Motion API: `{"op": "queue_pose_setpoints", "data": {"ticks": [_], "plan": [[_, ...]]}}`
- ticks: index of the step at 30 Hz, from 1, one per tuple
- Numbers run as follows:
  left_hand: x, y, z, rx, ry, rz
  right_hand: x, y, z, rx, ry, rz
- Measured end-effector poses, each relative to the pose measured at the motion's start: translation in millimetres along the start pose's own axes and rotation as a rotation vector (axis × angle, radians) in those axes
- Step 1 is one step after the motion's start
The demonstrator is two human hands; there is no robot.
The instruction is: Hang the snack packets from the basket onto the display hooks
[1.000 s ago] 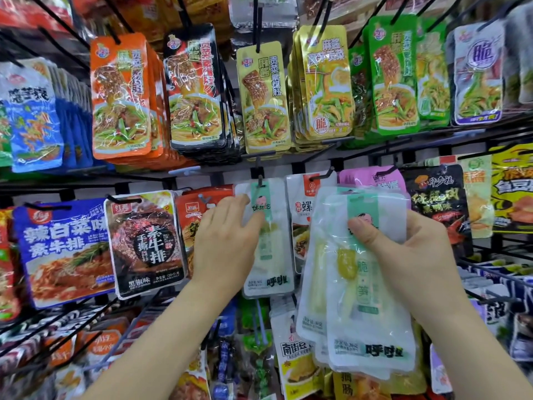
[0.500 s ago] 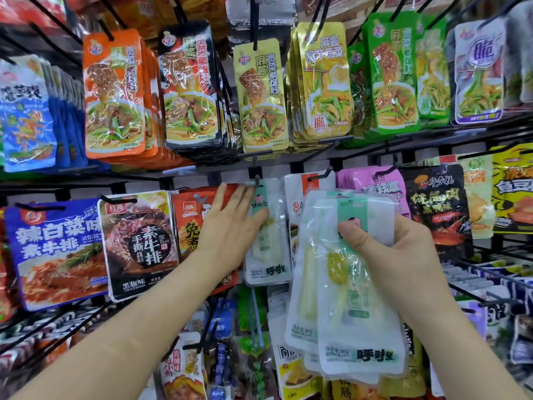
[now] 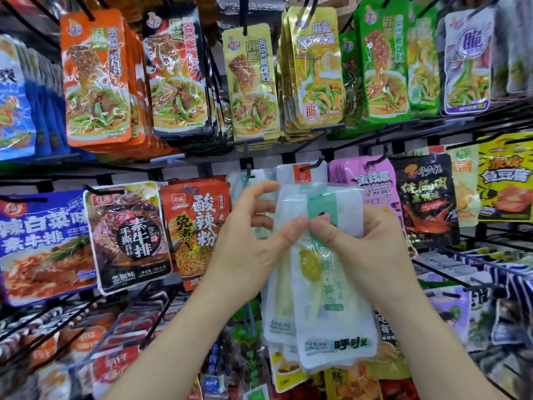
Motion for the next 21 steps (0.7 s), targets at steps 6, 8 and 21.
{"op": "queue_pose_setpoints", "data": {"ticks": [6, 8, 21], "plan": [[-5, -11, -8, 0.284, -0.012, -0.511, -15, -13, -6, 0.120, -0.055, -0.126], [-4, -10, -10, 0.268, 0.000, -0.614, -20, -16, -8, 0.146, -0.070, -0.209], [64, -13, -10, 0.004, 0.342, -0.430, -6, 1, 1, 0.060, 0.051, -0.070]]}}
Point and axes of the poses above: each hand's wrist, its own z-axis towards the middle knuckle, its own x-axis out of the back of the hand, y = z × x, the point moved 6 cm from there along z, towards the middle knuckle, and after that the axes turned 5 degrees about -y, right-handed, at the moved point
